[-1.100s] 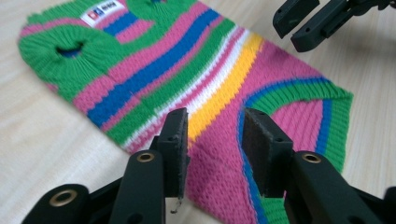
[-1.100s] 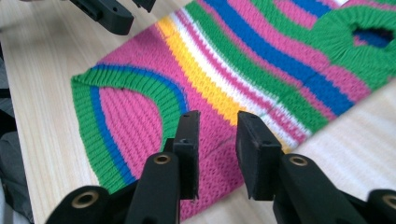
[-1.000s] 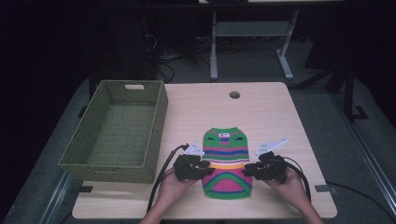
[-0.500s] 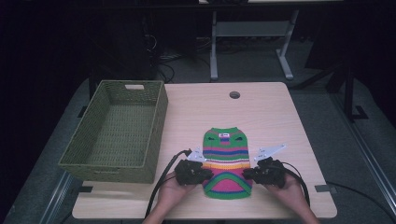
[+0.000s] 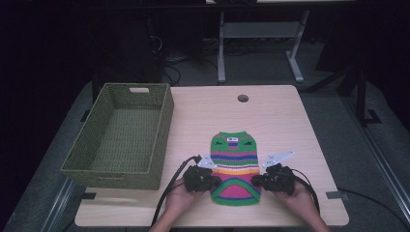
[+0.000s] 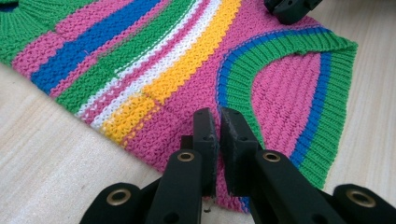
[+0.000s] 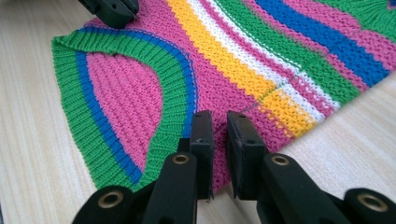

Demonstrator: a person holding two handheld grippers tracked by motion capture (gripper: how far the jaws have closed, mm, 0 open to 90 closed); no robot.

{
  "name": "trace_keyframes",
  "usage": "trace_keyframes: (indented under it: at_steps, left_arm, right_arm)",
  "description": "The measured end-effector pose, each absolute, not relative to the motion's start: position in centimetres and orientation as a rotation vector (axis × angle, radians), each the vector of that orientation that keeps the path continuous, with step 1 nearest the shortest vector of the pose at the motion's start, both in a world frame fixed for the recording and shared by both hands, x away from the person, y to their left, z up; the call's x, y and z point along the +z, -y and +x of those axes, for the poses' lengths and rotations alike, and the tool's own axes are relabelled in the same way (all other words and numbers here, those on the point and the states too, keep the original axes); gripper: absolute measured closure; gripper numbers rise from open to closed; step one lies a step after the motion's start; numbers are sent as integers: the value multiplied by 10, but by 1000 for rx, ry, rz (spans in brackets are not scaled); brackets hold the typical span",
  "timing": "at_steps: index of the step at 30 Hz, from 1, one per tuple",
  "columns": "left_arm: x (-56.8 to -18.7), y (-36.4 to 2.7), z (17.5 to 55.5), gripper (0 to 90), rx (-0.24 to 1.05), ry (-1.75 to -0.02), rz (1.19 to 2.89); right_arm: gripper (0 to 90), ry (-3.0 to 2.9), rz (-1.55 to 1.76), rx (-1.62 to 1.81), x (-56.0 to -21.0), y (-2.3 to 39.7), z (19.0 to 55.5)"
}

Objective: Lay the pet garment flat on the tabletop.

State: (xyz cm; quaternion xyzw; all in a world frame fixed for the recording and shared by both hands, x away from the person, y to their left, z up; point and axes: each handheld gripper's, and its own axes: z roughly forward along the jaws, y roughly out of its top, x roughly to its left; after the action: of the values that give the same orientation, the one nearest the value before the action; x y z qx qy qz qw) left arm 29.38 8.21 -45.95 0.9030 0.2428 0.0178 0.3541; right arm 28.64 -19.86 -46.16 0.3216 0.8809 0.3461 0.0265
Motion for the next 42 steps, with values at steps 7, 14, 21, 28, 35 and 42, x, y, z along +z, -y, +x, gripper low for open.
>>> trace_keyframes:
  at_steps: [7, 14, 21, 28, 35, 42]
  left_arm:
    - [-461, -81, 296, 839, 53, -654, 2311]
    - [-461, -80, 300, 831, 59, -657, 2311]
    - [-463, -79, 309, 818, 53, -681, 2286]
    - [-463, -75, 319, 809, 60, -704, 2283]
    - [-466, -74, 326, 800, 74, -718, 2251]
    - [-466, -75, 334, 774, 85, -755, 2237]
  right_arm:
    - [802, -2709, 1005, 1068, -462, 199, 287]
    - [796, -2698, 1018, 1058, -462, 199, 291]
    - [784, -2677, 1028, 1037, -461, 199, 300]
    - [780, -2651, 1062, 1037, -462, 200, 310]
    - [767, -2604, 1110, 1071, -465, 205, 317]
    - [761, -2568, 1154, 1099, -467, 209, 325]
